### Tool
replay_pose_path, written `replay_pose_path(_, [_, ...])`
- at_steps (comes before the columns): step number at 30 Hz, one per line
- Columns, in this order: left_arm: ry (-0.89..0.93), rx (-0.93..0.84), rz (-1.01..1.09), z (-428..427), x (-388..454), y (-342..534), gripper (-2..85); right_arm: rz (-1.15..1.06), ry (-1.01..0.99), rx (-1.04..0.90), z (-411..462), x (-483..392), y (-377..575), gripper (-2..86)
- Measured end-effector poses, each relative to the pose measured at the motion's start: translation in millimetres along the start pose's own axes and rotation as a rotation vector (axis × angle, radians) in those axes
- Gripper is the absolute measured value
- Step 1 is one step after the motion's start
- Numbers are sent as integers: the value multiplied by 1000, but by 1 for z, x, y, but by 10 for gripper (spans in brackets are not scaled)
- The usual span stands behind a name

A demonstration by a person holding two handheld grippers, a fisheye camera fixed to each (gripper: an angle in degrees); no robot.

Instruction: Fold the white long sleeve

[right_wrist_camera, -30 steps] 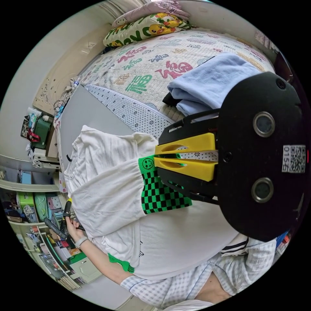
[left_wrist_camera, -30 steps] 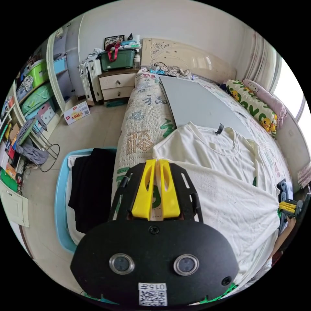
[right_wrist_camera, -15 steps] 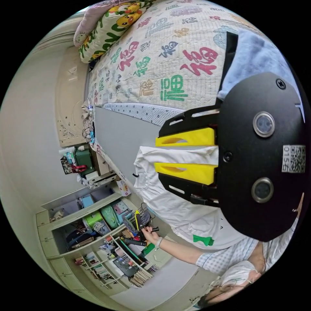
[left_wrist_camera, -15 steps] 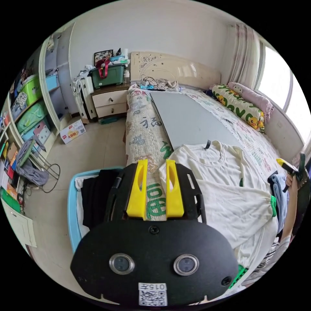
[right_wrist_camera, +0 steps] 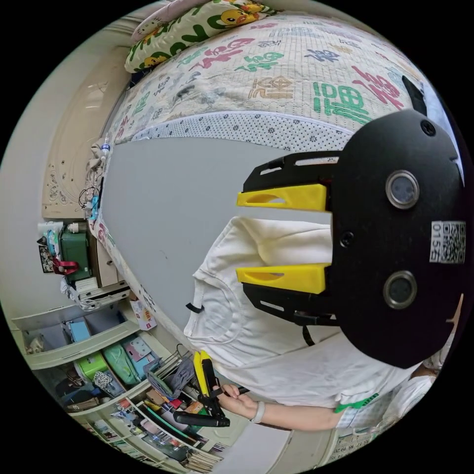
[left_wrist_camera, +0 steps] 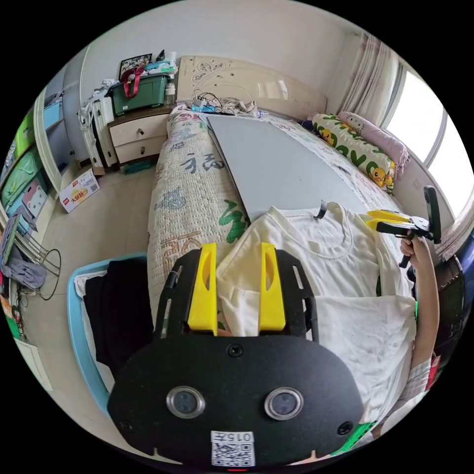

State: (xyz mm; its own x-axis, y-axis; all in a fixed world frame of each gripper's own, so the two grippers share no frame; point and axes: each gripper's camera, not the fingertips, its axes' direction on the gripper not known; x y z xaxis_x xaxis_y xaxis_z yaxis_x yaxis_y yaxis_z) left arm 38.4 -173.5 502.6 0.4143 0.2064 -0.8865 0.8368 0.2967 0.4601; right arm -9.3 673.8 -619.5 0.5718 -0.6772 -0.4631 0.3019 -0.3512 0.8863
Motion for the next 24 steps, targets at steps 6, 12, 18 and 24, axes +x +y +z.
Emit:
replay_pose_path(6, [104,7,23,16,0,14,79,-10,39,8,8,-8,-12,138])
replay_pose_path(12, [89,16,83,22,18,22,36,-26,93,6,15,-19,-22,118])
replay_pose_path(18, [20,16,131,28,36,27,5,-94,78,5,20,-33,-26,60])
replay_pose_path(24, [3,19,138,31,35,28,1,-125,106,8,26,-45,-30,49])
